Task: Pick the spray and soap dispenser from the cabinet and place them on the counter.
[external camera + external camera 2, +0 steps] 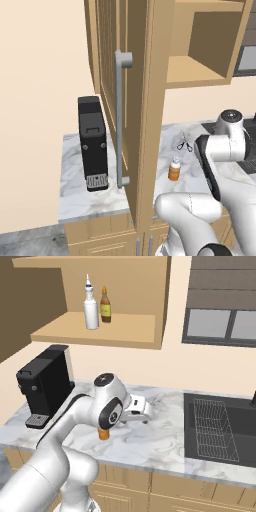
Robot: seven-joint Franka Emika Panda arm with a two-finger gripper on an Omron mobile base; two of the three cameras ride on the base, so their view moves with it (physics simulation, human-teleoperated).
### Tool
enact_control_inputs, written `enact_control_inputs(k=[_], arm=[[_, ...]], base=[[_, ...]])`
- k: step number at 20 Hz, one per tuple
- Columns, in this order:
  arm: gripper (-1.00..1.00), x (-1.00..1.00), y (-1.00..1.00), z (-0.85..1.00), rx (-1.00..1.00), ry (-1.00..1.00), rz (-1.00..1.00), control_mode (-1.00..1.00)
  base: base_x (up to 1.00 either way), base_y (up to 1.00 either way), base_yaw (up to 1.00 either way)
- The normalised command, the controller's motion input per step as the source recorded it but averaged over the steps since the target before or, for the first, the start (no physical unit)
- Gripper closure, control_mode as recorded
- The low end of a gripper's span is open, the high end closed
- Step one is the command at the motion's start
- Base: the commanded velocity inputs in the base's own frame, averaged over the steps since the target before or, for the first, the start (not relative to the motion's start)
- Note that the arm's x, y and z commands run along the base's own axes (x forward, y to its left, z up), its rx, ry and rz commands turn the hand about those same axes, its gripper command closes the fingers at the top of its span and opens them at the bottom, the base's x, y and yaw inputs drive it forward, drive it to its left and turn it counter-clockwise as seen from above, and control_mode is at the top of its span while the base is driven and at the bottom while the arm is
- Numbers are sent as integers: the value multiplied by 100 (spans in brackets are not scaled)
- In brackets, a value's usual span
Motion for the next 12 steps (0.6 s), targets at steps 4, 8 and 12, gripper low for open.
enact_control_inputs(k=[4, 8, 12], arm=[[-100, -20, 19, -2, 9, -1, 0, -100], [-100, -12, 36, 1, 0, 0, 0, -100], [-100, -21, 49, 15, 0, -7, 4, -100]], base=[[0, 0, 0], [0, 0, 0], [0, 0, 0]])
